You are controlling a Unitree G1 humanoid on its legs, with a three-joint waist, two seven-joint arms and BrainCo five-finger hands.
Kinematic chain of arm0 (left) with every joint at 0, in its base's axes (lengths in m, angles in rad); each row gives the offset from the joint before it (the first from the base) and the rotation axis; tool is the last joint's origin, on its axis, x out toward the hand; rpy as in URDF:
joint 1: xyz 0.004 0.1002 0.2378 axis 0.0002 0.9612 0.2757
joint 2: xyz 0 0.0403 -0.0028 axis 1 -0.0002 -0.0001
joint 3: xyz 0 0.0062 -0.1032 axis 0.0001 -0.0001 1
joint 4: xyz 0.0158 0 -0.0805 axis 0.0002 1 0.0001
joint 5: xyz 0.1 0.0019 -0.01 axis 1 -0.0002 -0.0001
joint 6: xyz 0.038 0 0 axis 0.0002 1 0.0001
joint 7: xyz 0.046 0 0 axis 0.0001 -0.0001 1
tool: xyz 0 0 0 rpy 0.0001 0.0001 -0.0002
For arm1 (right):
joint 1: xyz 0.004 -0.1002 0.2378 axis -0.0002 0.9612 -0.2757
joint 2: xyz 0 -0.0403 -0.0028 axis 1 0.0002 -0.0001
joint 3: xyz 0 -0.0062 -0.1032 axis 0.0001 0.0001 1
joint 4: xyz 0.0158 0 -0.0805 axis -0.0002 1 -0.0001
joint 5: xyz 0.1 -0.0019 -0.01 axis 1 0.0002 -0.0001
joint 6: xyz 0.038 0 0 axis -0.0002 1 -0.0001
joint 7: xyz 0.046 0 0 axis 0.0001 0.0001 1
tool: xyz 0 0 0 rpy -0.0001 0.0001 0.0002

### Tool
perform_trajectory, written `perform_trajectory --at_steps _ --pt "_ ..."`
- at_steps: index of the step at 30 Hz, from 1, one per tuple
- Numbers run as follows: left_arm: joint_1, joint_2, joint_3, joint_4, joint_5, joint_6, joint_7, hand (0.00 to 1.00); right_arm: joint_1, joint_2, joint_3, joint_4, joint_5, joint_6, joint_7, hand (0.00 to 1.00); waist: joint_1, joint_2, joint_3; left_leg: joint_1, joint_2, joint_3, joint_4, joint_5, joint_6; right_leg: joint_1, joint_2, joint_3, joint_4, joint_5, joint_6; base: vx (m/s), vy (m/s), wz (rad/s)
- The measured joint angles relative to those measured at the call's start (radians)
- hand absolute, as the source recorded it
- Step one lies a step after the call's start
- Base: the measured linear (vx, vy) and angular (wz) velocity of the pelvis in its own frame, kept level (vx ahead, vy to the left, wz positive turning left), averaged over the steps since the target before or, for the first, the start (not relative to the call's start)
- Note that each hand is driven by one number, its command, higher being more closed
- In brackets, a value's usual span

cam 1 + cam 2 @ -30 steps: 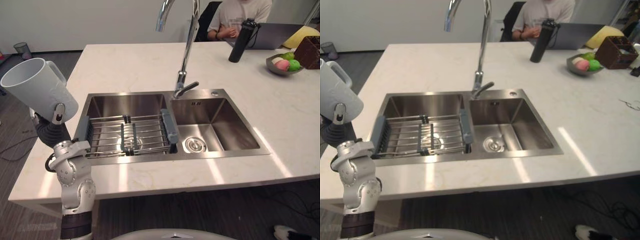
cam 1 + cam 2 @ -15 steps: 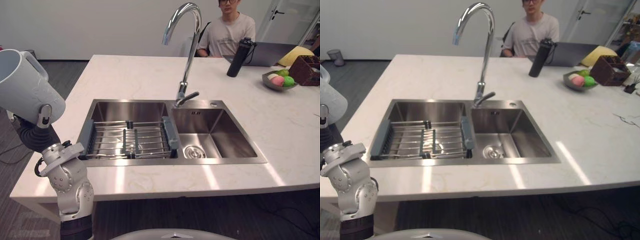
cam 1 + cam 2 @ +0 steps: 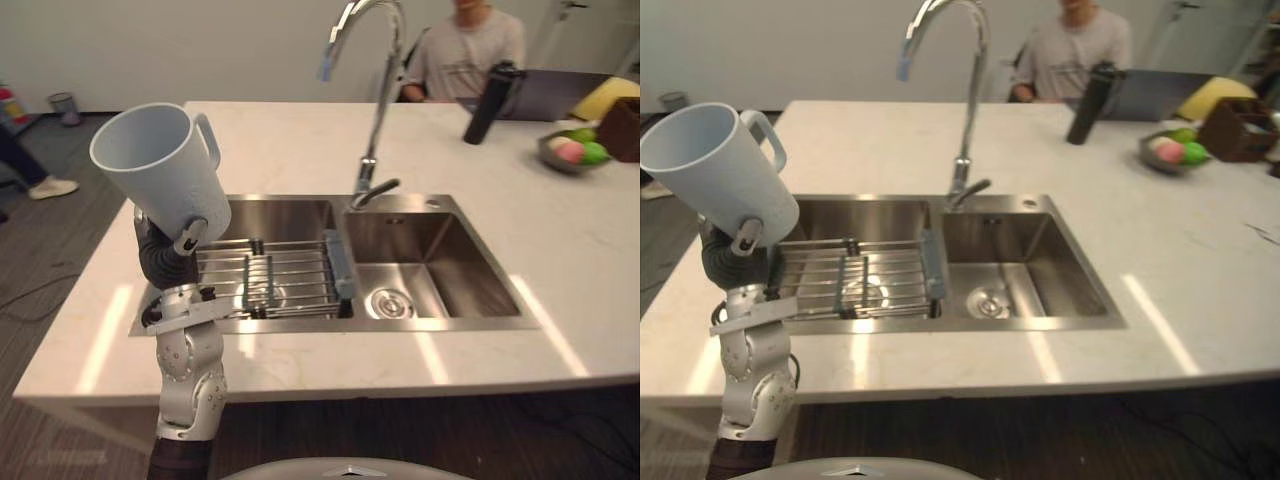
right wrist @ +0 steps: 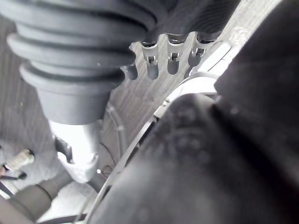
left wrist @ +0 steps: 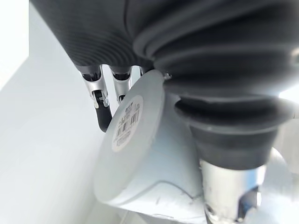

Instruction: Walk over to the sink, pick up the cup, carry it to the dishwasher, place the cup inside the dishwasher, then close the dishwasher door

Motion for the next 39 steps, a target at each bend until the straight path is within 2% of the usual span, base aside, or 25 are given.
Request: perform_trajectory --at_steps 1,4,5,7,8,11,14,15,16,18,19,20,21,22,24,25,26,27,28,29,30,31,32,35,39 --pt "0.025 0.005 0.007 -0.005 -0.006 0.007 -0.001 1.0 -0.024 -0.018 0.003 0.021 -0.004 -0.001 0.003 0.0 0.022 -0.006 0.044 -0.049 -0.015 -0.028 0.099 0.0 -0.001 0.026 -0.019 -0.052 0.01 -0.009 0.0 -0.13 -0.044 1.39" --pt "0.082 0.005 0.048 -0.012 -0.039 0.01 -0.01 1.0 -0.103 -0.093 0.001 0.061 -0.008 -0.021 0.001 0.0 0.06 0.062 0.111 -0.168 -0.004 0.019 0.24 0.015 -0.033 0.056 -0.008 -0.204 0.011 -0.011 -0.007 -0.2 -0.053 1.55" --pt "0.097 0.014 0.061 -0.016 -0.042 0.012 -0.014 1.0 -0.132 -0.108 -0.01 0.096 -0.008 -0.019 0.0 0.0 0.067 0.054 0.121 -0.179 0.001 0.094 0.229 0.025 -0.017 0.045 -0.029 -0.283 0.009 -0.012 -0.028 -0.23 -0.015 1.45" --pt "0.103 0.018 0.064 -0.038 -0.05 0.014 -0.028 1.0 -0.153 -0.128 -0.025 0.111 -0.008 -0.014 0.0 0.0 0.088 0.061 0.121 -0.202 0.082 0.267 0.497 -0.12 0.118 0.052 -0.037 -0.378 0.013 -0.009 -0.034 -0.22 -0.013 1.49" --pt "0.103 0.018 0.062 -0.053 -0.052 0.013 -0.049 1.0 -0.161 -0.137 -0.024 0.107 -0.007 -0.012 -0.001 0.0 0.091 0.053 0.119 -0.183 0.119 0.323 0.609 -0.164 0.132 0.056 -0.058 -0.432 0.013 -0.004 -0.035 -0.15 0.005 1.43" --pt "0.099 0.016 0.023 -0.057 -0.057 0.013 -0.104 1.0 -0.166 -0.159 -0.024 0.098 0.056 -0.008 0.003 0.0 0.077 0.053 0.106 -0.118 0.213 0.38 0.694 -0.195 0.118 0.057 -0.115 -0.588 0.001 0.023 -0.018 -0.08 0.062 1.64" --pt "0.087 0.001 -0.003 -0.037 -0.068 0.012 -0.147 1.0 -0.166 -0.168 -0.026 0.095 0.072 -0.008 0.003 0.0 0.064 0.072 0.09 -0.058 0.302 0.439 0.581 -0.124 0.108 0.058 -0.144 -0.701 0.006 0.064 0.016 -0.01 0.139 1.54" --pt "0.083 -0.008 -0.019 -0.024 -0.083 0.012 -0.167 1.0 -0.165 -0.173 -0.026 0.089 0.072 -0.007 0.002 0.0 0.059 0.089 0.079 -0.026 0.302 0.452 0.43 -0.048 0.085 0.063 -0.158 -0.75 0.012 0.083 0.027 0.03 0.271 1.51" --pt "0.079 -0.016 -0.039 -0.007 -0.095 0.012 -0.184 1.0 -0.165 -0.178 -0.027 0.087 0.072 -0.004 -0.001 0.0 0.059 0.102 0.071 0.018 0.255 0.452 0.272 -0.048 0.012 0.078 -0.179 -0.789 0.023 0.104 0.042 0.03 0.323 1.48" --pt "0.081 -0.004 -0.071 -0.005 -0.114 0.013 -0.196 1.0 -0.161 -0.174 -0.027 0.072 0.072 0.008 -0.001 0.0 0.038 0.112 0.053 0.097 0.159 0.448 0.053 -0.055 -0.02 0.11 -0.23 -0.849 0.087 0.138 0.033 0.02 0.477 1.69" --pt "0.073 -0.005 -0.089 -0.006 -0.129 0.011 -0.205 1.0 -0.168 -0.17 -0.038 0.06 0.071 0.002 -0.004 0.0 0.032 0.13 0.05 0.127 0.121 0.418 -0.066 -0.039 -0.03 0.079 -0.303 -0.861 0.24 0.094 0.01 -0.01 0.495 1.65" --pt "0.062 0.018 -0.08 0.001 -0.146 0.004 -0.204 1.0 -0.193 -0.16 -0.04 0.054 0.071 0.006 -0.003 0.0 0.034 0.133 0.055 0.114 0.121 0.397 -0.082 -0.03 -0.02 0.03 -0.287 -0.818 0.243 0.029 0.061 -0.05 0.336 1.07" --pt "0.042 0.033 -0.077 0.014 -0.159 0.004 -0.201 1.0 -0.21 -0.145 -0.04 0.047 0.072 0.01 -0.002 0.0 0.034 0.131 0.053 0.092 0.13 0.371 -0.085 -0.028 -0.017 -0.023 -0.24 -0.777 0.201 0.003 0.058 -0.05 0.092 0.94" --pt "-0.001 0.04 -0.091 0.046 -0.167 0.007 -0.201 1.0 -0.205 -0.119 -0.046 0.046 0.073 0.006 -0.003 0.0 0.034 0.112 0.054 0.076 0.119 0.328 -0.095 -0.025 -0.013 -0.068 -0.2 -0.732 0.157 0.017 -0.001 -0.03 0.071 1.17" --pt "-0.045 0.053 -0.153 0.111 -0.174 0.008 -0.201 1.0 -0.165 -0.077 -0.07 0.029 0.074 0.0 -0.006 0.0 0.015 0.04 0.051 0.066 0.055 0.223 -0.093 -0.035 0.002 -0.087 -0.19 -0.538 0.14 0.07 -0.153 0.01 0.061 1.69" --pt "-0.042 0.043 -0.226 0.162 -0.174 0.016 -0.2 1.0 -0.12 -0.072 -0.076 0.011 0.089 -0.013 -0.007 0.0 0.007 0.049 0.04 0.069 0.038 0.184 -0.087 -0.037 0.011 -0.081 -0.196 -0.357 0.177 0.1 -0.119 0.07 0.104 1.73" --pt "-0.037 0.037 -0.266 0.174 -0.174 0.016 -0.201 1.0 -0.106 -0.073 -0.08 0.002 0.098 -0.023 -0.004 0.0 -0.002 0.059 0.036 0.07 0.036 0.163 -0.081 -0.04 0.019 -0.092 -0.195 -0.272 0.208 0.104 -0.108 0.17 0.107 1.75" --pt "-0.039 0.038 -0.324 0.19 -0.173 0.015 -0.207 1.0 -0.093 -0.07 -0.089 -0.012 0.116 -0.035 -0.003 0.0 -0.01 0.074 0.036 0.068 0.042 0.104 -0.077 -0.042 0.028 -0.106 -0.173 -0.104 0.244 0.047 -0.03 0.13 0.01 1.29" --pt "-0.039 0.032 -0.334 0.194 -0.173 0.015 -0.207 1.0 -0.093 -0.062 -0.085 -0.014 0.117 -0.034 -0.001 0.0 -0.014 0.076 0.036 0.063 0.049 0.077 -0.072 -0.042 0.028 -0.106 -0.139 -0.026 0.229 0.003 0.002 0.13 -0.114 1.38" --pt "-0.048 0.008 -0.325 0.203 -0.172 0.006 -0.193 1.0 -0.093 -0.029 -0.066 -0.02 0.111 -0.031 0.003 0.0 -0.011 0.072 0.034 0.051 0.056 0.037 -0.062 -0.043 0.027 -0.116 -0.065 0.11 0.143 -0.046 0.015 0.05 -0.115 0.84" --pt "-0.054 0.005 -0.318 0.209 -0.172 -0.003 -0.185 1.0 -0.092 -0.017 -0.05 -0.019 0.109 -0.034 0.003 0.0 -0.005 0.061 0.029 0.052 0.053 0.036 -0.06 -0.044 0.025 -0.115 -0.046 0.144 0.083 -0.032 0.013 0.02 -0.181 0.69" --pt "-0.066 0.007 -0.301 0.213 -0.171 -0.011 -0.169 1.0 -0.082 -0.007 -0.021 -0.02 0.091 -0.039 0.006 0.0 0.005 0.019 0.029 0.05 0.03 0.032 -0.051 -0.059 0.003 -0.111 -0.038 0.19 0.019 0.037 0.029 0.02 -0.188 0.3" --pt "-0.061 -0.007 -0.288 0.231 -0.171 -0.01 -0.149 1.0 -0.079 -0.013 0.0 -0.016 0.078 -0.045 0.006 0.0 0.008 0.035 0.023 0.051 0.045 0.024 -0.019 -0.082 -0.013 -0.084 -0.03 0.197 0.019 0.029 0.048 0.03 -0.198 0.25" --pt "-0.051 -0.019 -0.287 0.226 -0.165 -0.01 -0.14 1.0 -0.054 -0.037 0.012 -0.036 0.071 -0.068 0.009 0.0 0.006 0.071 -0.003 0.001 0.085 -0.017 0.05 -0.122 -0.032 -0.076 0.013 0.3 0.024 0.028 0.049 0.08 -0.021 0.4" --pt "-0.033 -0.012 -0.283 0.182 -0.128 -0.013 -0.126 1.0 -0.036 -0.043 0.068 -0.06 0.032 -0.075 0.007 0.0 0.033 0.05 -0.014 -0.028 0.085 -0.095 0.046 -0.098 -0.034 -0.054 0.016 0.239 0.016 0.005 0.061 -0.03 -0.079 0.54"
